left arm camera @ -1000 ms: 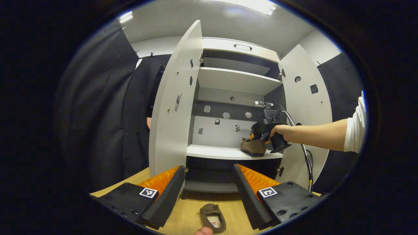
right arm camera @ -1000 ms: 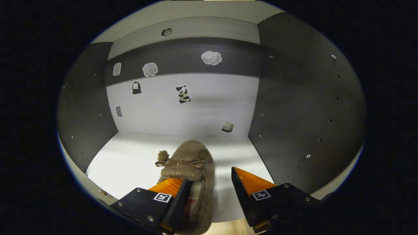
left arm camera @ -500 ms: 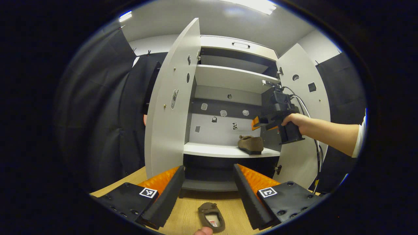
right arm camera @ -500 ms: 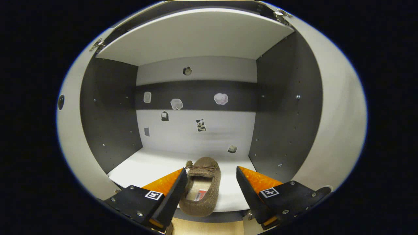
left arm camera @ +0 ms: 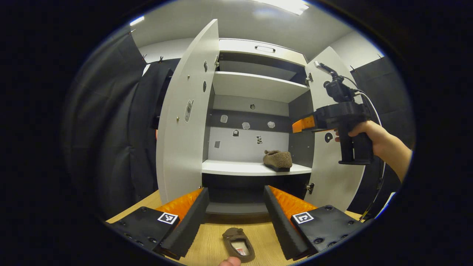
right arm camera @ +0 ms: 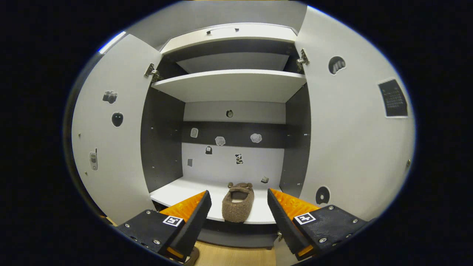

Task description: Grab one shoe with the right hand and put it into the shoe cabinet, grab the other shoe with the left hand and put it into the shoe cabinet; then close the right door with the right hand and the left door with the left hand.

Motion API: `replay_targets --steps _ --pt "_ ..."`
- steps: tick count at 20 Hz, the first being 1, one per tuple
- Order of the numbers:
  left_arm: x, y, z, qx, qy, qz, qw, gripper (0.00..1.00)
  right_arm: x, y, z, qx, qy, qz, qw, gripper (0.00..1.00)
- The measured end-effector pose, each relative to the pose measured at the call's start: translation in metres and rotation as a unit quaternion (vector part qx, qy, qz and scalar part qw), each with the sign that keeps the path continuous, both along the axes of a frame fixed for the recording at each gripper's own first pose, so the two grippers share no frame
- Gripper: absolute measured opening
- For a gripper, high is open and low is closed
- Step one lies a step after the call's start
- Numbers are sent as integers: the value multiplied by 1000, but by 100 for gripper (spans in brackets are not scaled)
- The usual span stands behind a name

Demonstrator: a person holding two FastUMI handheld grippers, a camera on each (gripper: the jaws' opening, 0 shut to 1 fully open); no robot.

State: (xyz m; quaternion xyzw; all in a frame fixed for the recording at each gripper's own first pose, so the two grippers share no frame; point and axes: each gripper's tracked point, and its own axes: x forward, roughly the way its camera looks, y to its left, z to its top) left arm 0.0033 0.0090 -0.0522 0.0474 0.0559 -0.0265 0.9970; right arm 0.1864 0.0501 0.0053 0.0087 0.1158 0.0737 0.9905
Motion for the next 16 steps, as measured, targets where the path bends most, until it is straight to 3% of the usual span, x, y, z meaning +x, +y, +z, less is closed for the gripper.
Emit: replay_targets --steps 5,6,8,9,10,16 --pt "-5 -4 -17 -10 21 3 1000 96 -66 -15 -33 5 -21 -30 999 93" --pt "-6 -5 -20 -13 25 4 1000 94 -83 -19 -40 0 -27 -37 999 98" --pt "-9 -5 -29 -14 34 6 999 96 -118 -30 -59 -12 -44 -58 997 93" --pt "-9 -1 -36 -12 41 12 999 96 -135 -35 -72 -16 -43 -68 997 98" --pt "-9 2 -42 -13 49 17 999 96 -149 -34 -80 -18 -42 -74 996 93" --pt "12 -3 -50 -46 91 4 995 97 -181 -34 -72 -37 -66 -66 995 94"
